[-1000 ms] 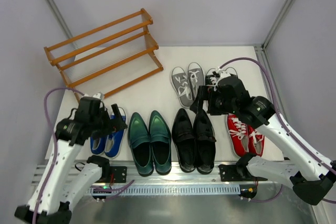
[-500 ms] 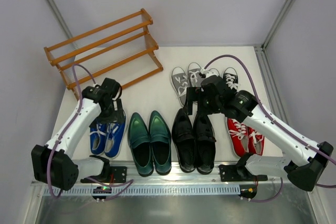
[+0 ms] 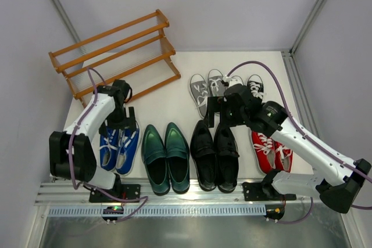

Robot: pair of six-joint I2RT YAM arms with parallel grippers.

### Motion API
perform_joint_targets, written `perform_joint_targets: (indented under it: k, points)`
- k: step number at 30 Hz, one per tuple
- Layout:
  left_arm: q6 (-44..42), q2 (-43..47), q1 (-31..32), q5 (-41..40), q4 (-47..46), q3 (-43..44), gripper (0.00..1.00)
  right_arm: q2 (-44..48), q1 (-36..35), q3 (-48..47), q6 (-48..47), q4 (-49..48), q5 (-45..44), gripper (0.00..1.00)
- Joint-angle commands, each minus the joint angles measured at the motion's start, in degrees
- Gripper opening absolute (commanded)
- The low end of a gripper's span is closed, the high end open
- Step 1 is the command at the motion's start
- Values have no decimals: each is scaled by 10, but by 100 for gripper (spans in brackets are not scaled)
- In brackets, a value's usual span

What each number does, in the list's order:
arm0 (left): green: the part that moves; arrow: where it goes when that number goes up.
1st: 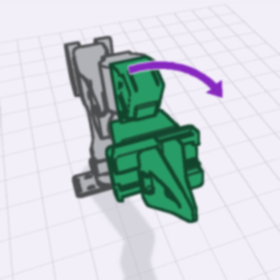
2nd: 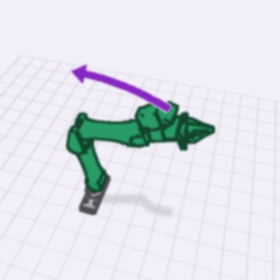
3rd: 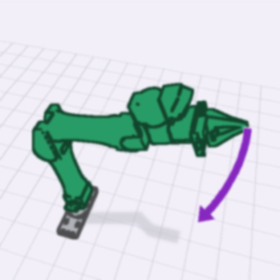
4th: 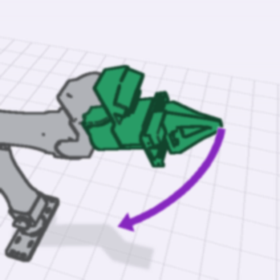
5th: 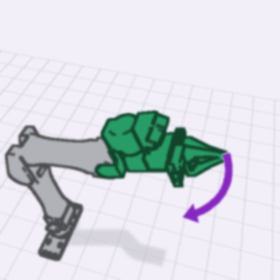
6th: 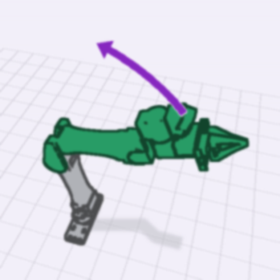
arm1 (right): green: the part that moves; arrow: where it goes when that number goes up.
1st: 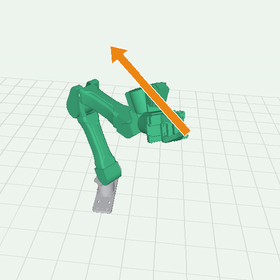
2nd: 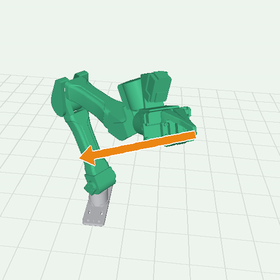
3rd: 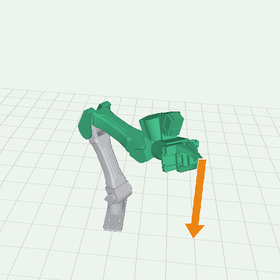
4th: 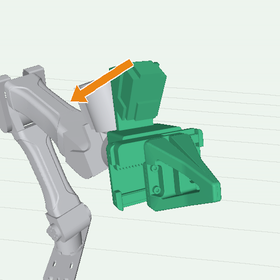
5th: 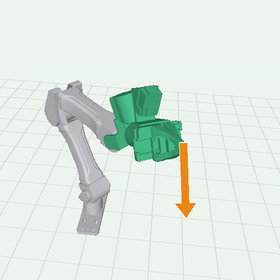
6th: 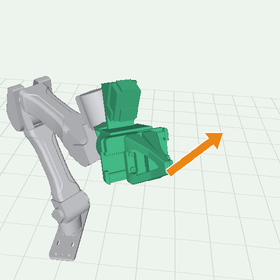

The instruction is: Place and organize the shoes onto the shoe shelf

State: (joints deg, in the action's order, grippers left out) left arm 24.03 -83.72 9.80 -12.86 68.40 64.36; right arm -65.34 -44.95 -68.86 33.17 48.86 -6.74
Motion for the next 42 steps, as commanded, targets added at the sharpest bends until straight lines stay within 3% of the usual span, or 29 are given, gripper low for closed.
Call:
perform_joint_targets:
  k: [1,9,12,16,17,20,22,29,33,37,42]
  points:
    - [-14,-32,-26,8,-29,-1,100,4,-5,3,-23,-25,2,97]
    - [-17,-124,-57,-13,-35,8,99,-29,-4,22,-38,-66,44,97]
    - [-21,-151,-61,9,-46,-3,88,-32,-4,23,-45,-70,54,100]
    - [-25,-151,-60,39,-41,-3,23,-21,-4,30,-53,-69,45,87]
    - [-23,-148,-60,42,-41,-4,0,-17,-3,32,-55,-68,43,80]
    - [-22,-129,-60,81,-35,-10,0,-2,-3,44,-47,-68,37,67]
    - [-23,-111,-59,103,-32,-20,0,8,-3,51,-41,-66,37,64]
    - [47,44,-57,124,-37,-27,0,41,-2,66,-28,-52,13,61]
    - [95,100,-57,74,-74,-5,0,46,-4,62,-24,-49,16,61]
    - [109,75,-57,22,-110,16,0,50,-3,59,-21,-50,14,61]
    - [107,-5,-65,12,-120,45,0,57,-3,57,-20,-48,7,61]
